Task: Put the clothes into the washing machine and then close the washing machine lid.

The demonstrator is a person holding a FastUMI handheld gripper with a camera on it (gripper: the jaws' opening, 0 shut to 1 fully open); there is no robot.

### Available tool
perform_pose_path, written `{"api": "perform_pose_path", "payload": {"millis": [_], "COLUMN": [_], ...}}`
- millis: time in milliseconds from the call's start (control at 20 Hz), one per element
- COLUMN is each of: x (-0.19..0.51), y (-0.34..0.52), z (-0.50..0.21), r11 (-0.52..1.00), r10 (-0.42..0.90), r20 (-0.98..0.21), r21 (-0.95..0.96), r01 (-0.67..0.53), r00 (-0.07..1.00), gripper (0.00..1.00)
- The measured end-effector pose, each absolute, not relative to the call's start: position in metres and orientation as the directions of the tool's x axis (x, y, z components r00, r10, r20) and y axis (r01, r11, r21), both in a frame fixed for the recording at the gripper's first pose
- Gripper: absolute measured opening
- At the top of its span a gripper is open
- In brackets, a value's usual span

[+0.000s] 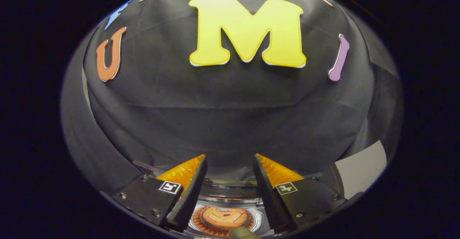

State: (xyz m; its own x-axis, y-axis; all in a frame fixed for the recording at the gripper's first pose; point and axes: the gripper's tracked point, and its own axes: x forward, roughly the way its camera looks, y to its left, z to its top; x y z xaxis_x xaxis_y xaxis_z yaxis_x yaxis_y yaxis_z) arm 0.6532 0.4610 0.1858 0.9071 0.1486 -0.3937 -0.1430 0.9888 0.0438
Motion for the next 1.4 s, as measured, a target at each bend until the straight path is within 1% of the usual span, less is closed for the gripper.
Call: {"api": "perform_pose_path", "payload": {"millis": [250, 300, 500, 750, 1050, 1400], "x": [0.673, 0.676, 0.67, 0.662, 0.651, 0.63], "y": [0.46, 0.46, 0.459, 0.46, 0.46, 0.458], "z": [0.16, 0.161, 0.157, 0.155, 0.153, 0.148], "r11": [0.993, 0.993, 0.996, 0.998, 0.997, 0.996], "r10": [0.116, 0.118, 0.09, 0.068, 0.078, 0.087], "r20": [-0.466, -0.452, -0.465, -0.427, -0.4, -0.335], "r21": [0.059, 0.064, 0.053, 0.045, 0.047, 0.038], "r01": [-0.1, -0.1, -0.074, -0.054, -0.065, -0.078], "r00": [0.877, 0.884, 0.881, 0.902, 0.913, 0.938], "gripper": [0.81, 0.81, 0.82, 0.82, 0.82, 0.82]}}
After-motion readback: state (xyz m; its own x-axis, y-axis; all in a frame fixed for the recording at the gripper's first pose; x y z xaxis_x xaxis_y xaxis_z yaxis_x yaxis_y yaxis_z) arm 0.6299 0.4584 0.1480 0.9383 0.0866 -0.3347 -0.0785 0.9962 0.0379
